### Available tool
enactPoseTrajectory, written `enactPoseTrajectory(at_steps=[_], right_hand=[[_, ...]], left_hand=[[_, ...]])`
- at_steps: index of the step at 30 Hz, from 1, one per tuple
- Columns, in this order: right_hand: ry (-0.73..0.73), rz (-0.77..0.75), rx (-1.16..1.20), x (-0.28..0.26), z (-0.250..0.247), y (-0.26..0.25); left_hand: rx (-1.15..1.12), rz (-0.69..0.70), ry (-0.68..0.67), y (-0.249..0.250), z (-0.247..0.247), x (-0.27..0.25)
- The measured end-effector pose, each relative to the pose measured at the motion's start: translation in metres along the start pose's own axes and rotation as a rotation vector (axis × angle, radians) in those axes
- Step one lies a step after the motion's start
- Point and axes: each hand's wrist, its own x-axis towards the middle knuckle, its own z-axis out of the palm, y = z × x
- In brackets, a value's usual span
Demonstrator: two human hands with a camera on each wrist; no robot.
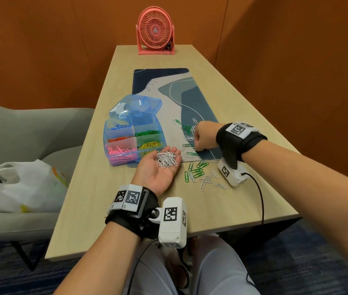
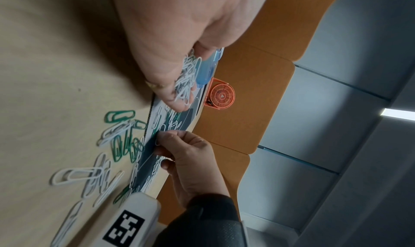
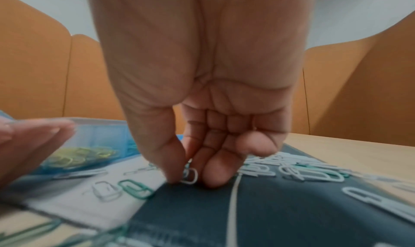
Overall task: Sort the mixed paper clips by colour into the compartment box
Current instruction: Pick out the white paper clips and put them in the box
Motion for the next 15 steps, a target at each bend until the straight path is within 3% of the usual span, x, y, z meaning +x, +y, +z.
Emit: enactPoseTrajectory(at_steps=[7,15], right_hand=[[0.054,-0.082,0.042,-0.0005,-0.0023,-0.0065],[0.092,0.000,-0.048,0.0018,-0.0062,0.0008]], left_hand=[[-0.003,0.004,0.010,0.0004,-0.0003,-0.0003],[-0.001,-0.002,0.018,0.0001,-0.0009,0.0003]])
